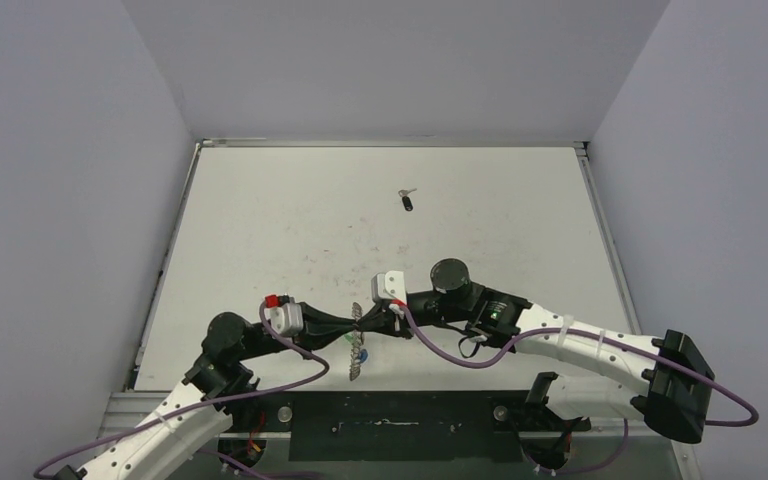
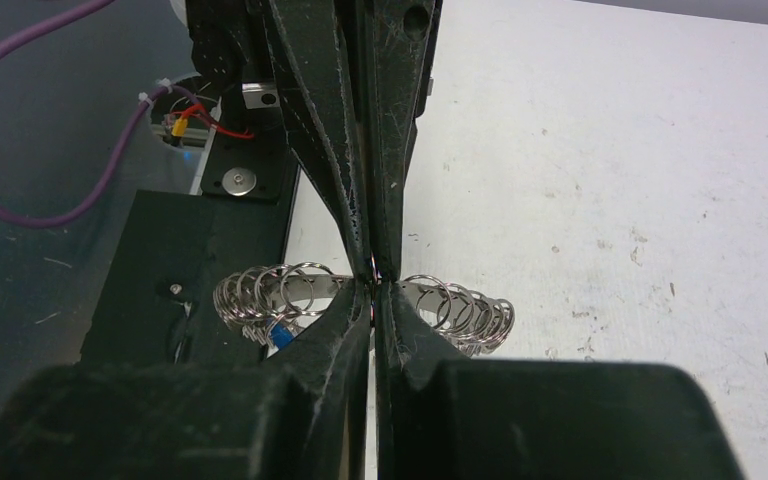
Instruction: Put the keys on the keyring
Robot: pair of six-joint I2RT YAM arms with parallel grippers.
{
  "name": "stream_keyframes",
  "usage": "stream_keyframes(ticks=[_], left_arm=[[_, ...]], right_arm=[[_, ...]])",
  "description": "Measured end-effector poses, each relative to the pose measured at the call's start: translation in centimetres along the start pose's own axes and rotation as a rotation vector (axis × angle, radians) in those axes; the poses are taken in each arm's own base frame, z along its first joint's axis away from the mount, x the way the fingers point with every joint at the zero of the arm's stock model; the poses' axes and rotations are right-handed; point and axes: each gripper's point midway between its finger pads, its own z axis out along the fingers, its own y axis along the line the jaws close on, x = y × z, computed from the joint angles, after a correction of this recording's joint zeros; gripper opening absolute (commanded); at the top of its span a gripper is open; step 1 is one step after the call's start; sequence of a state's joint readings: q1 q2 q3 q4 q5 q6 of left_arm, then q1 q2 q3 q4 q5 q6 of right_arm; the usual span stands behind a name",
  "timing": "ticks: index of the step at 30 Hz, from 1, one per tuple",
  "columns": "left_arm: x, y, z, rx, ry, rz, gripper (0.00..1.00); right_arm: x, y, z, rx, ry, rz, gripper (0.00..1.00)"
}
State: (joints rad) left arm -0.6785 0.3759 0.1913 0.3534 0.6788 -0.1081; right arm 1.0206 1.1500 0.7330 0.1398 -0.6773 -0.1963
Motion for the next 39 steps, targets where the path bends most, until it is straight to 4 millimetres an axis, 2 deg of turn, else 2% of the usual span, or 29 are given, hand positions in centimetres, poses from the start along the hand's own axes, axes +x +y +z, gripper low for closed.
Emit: stream_keyframes(ticks=[4,13,20,28,35,39], left_arm=[[-0.4,0.0,-0.2,-0.008,-0.012,0.020,0.18],[-1.8,0.2,-0.7,-0.030,0.046,0.075,0.26],[-0.5,0.8,-1.0,-0.047,0.175,0.061,0.33],[2.4,1.7,-0.4,-0.046,0.286,-0.001,0.33],[1.7,2.5,0.8,-0.049,0.247,0.008,0.31],[1.2,2.7,1.4,-0.039,0.217,0.008,0.25]], right_arm=[[-0.3,-0.1,-0.2,0.006,0.035,0.012,0.00],[1.8,-1.1,-0.9,0.042,0.243,0.092,0.00],[1.8,-2.0,-1.2,0.047,0.386,0.126,0.00],[2.2,-1.7,-1.9,0.036,0.446,0.155,0.00],[2.2,-1.6,-1.9,0.036,0.449,0.165,0.00],[2.2,-1.5,-1.9,0.036,0.448,0.172,0.00]])
